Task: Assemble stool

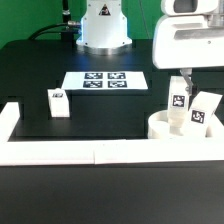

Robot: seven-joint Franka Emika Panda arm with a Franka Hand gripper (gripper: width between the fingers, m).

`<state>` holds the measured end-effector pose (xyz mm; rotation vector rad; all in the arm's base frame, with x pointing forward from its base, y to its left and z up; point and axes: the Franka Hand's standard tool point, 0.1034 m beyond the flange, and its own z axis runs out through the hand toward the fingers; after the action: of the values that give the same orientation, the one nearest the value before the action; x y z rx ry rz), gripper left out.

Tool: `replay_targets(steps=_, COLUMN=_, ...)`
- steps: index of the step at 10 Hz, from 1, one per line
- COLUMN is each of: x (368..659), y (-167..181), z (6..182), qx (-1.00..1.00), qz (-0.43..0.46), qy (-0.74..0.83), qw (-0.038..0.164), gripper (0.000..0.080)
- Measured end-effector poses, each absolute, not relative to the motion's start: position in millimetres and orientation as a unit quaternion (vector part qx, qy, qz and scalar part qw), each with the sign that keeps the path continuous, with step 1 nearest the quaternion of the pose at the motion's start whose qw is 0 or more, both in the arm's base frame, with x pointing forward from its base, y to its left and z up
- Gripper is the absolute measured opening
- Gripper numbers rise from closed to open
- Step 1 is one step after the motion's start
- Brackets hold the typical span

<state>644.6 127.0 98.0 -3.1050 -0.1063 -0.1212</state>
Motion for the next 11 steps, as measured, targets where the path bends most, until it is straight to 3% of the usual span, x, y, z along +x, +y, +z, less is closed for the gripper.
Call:
replay_targets(steps=6, x=650, y=105, z=99.7, qx=-0.966, qz=-0.022, qy=-0.256, qw=-0.012, gripper=0.0649)
replay_targets(steps=9, x=644, y=107, z=88.7, qx=-0.940, qz=-0.006, qy=-0.339, qw=-0.029, gripper=0.0649)
replay_targets(steps=11, x=638, y=123, z=76.8, qx=-0.939, qz=0.002, qy=-0.343, qw=-0.029, gripper=0.0649)
